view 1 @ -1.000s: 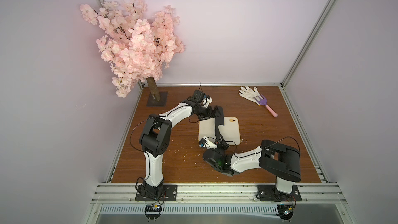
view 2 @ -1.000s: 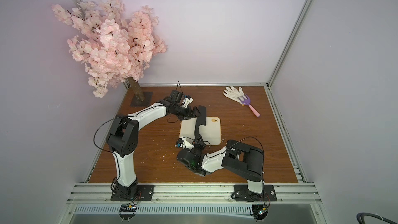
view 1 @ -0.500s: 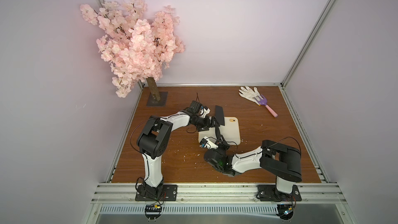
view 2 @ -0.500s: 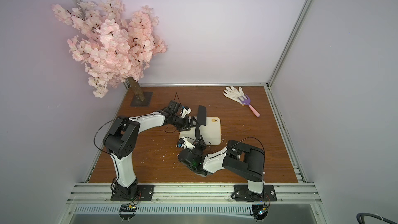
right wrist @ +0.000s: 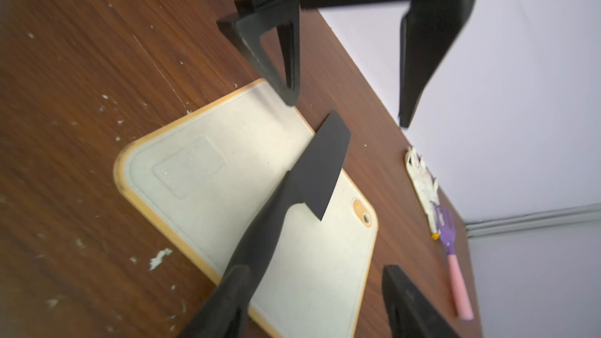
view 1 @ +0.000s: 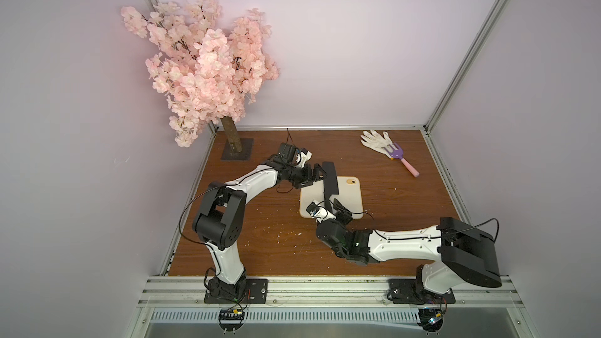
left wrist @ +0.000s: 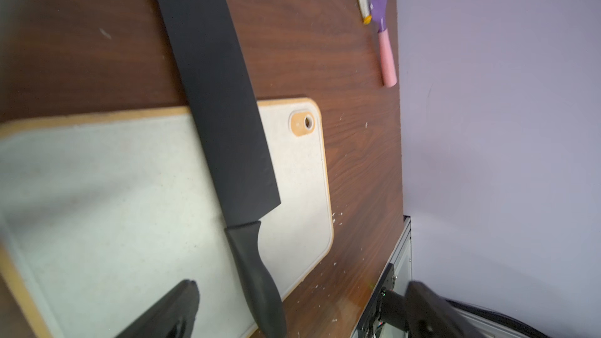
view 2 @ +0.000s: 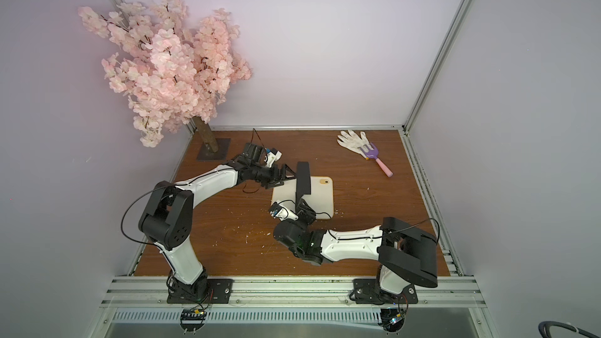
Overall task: Align the knife with the edge of the cutting board
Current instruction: Place the knife on the work surface, then move the knife to the edge of the cutting board.
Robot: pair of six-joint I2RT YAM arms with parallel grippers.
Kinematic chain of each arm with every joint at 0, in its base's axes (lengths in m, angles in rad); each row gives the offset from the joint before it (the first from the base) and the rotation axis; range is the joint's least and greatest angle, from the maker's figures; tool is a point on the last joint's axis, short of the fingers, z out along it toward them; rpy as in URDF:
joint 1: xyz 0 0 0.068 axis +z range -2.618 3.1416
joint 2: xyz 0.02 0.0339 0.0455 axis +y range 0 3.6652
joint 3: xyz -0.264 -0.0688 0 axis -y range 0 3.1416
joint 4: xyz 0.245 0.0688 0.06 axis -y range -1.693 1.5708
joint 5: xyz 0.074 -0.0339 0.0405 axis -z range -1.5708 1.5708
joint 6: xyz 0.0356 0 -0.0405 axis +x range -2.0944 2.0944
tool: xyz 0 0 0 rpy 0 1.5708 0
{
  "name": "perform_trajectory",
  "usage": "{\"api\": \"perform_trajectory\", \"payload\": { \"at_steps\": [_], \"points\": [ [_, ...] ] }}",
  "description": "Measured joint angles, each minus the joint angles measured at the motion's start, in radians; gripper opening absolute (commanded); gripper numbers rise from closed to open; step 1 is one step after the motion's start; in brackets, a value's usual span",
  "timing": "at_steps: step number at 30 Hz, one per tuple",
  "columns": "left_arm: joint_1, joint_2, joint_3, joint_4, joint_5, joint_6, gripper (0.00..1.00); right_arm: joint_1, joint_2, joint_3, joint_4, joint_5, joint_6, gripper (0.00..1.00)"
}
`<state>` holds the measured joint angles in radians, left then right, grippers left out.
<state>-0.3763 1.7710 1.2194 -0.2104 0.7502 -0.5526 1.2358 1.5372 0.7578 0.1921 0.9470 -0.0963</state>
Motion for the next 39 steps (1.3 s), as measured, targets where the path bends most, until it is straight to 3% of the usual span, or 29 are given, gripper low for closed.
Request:
{"api": "perform_trajectory", "payload": {
  "at_steps": [5, 14, 21, 29, 39],
  "points": [
    [0.057, -0.089, 0.041, -0.047, -0.064, 0.014, 1.00, -0.026, -0.048, 0.032, -0.099, -0.097, 0.122, 0.86],
    [0.171, -0.219, 0.028, -0.102, -0.333, 0.035, 1.00, -0.127, -0.029, 0.221, -0.277, -0.282, 0.378, 0.85],
    [0.212, -0.351, -0.071, -0.097, -0.581, 0.041, 1.00, -0.198, 0.040, 0.242, -0.333, -0.418, 0.517, 0.82],
    [0.227, -0.486, -0.208, -0.044, -0.756, 0.034, 1.00, -0.243, 0.166, 0.292, -0.388, -0.491, 0.615, 0.82],
    [0.255, -0.532, -0.221, -0.039, -0.885, 0.014, 1.00, -0.275, 0.258, 0.362, -0.422, -0.513, 0.678, 0.81]
  ]
}}
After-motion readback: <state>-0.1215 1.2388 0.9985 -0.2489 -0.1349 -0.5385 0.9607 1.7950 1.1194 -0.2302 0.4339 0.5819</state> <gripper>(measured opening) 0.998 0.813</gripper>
